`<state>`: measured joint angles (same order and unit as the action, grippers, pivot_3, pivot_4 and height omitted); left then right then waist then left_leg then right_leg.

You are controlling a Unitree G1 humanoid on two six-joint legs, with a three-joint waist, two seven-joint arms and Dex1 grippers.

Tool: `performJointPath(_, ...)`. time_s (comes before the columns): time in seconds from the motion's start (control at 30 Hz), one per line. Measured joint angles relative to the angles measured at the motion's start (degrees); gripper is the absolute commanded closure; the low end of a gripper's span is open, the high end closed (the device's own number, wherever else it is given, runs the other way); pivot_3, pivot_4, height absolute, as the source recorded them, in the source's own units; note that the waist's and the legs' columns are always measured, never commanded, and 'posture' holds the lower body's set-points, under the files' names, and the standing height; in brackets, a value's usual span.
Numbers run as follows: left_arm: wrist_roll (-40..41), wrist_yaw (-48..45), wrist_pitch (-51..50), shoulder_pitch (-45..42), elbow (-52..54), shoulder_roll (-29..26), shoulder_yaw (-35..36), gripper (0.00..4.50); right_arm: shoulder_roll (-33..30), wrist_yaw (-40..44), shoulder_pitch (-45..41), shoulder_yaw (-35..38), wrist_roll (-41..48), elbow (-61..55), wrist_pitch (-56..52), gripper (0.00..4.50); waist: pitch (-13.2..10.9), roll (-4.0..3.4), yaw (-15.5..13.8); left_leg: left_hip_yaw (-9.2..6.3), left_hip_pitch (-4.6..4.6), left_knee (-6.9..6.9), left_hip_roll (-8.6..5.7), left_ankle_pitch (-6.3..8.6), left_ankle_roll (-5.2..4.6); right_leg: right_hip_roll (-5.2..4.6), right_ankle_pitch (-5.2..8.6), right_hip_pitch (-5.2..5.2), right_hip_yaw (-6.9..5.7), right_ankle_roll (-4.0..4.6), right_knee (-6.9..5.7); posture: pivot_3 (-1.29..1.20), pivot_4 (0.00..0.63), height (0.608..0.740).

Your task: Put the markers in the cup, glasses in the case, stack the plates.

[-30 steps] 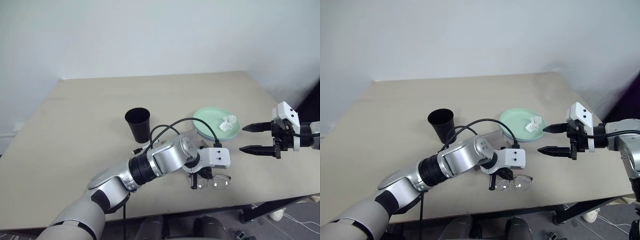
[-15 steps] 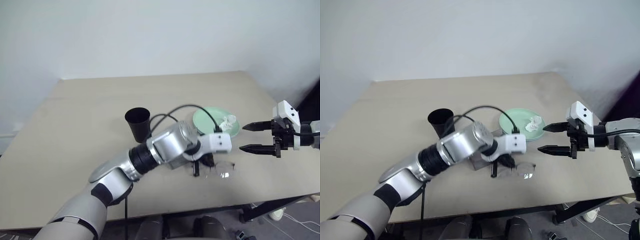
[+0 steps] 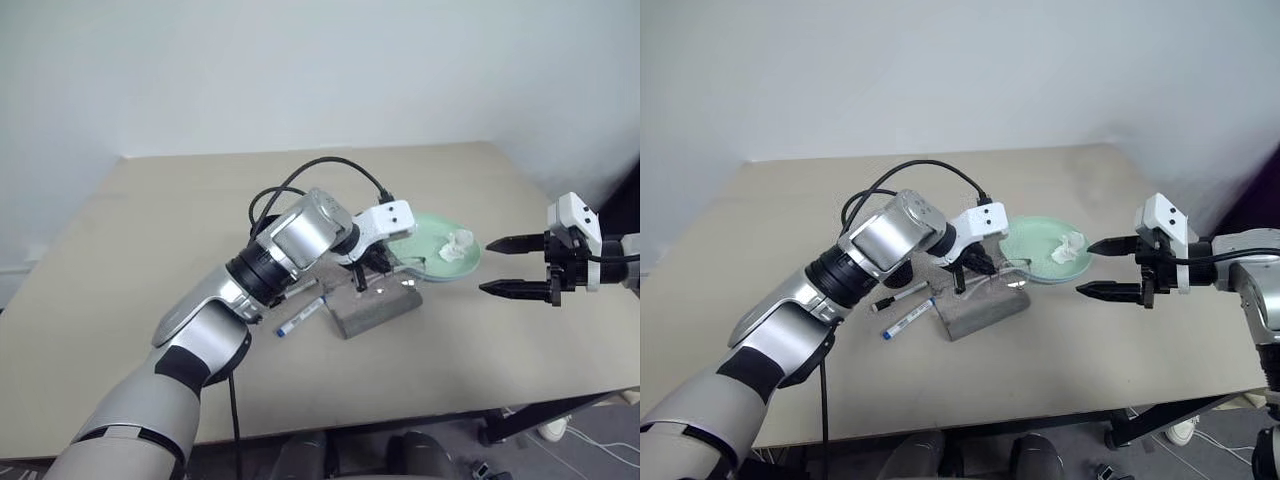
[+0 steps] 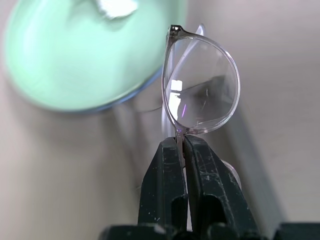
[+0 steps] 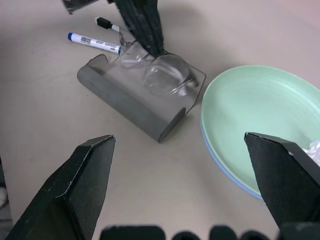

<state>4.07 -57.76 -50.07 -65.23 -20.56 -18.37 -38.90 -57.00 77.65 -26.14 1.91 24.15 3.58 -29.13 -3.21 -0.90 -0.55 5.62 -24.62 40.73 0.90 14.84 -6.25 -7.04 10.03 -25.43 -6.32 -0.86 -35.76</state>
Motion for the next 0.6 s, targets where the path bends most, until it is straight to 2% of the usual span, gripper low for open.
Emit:
performJointPath(0.27,-3.26,0.73,0.29,1.02,-2.41,0.54,-0.05,4.47,0.83,-0.03,-0.63,-0.61,-0.06,0.25,0.45,0.00,-0.01,0.02,0.01,0.01,-0.04,0.00,-0.01,0.03,-0.05,-0.01,-0.01,-0.03,0.01,-0.01,0.00,0.00,0.000,0.727)
performJointPath(0.6,-5.27,0.86,-5.79,5.00,3.42,1.28,-2.26,4.47,1.29,-0.17,-0.73,-0.61,-0.07,0.21,0.66,0.00,-0.02,0.03,0.01,0.01,-0.04,0.00,-0.02,0.04,-0.05,-0.03,-0.01,-0.02,0.01,-0.02,0.00,0.00,0.000,0.727)
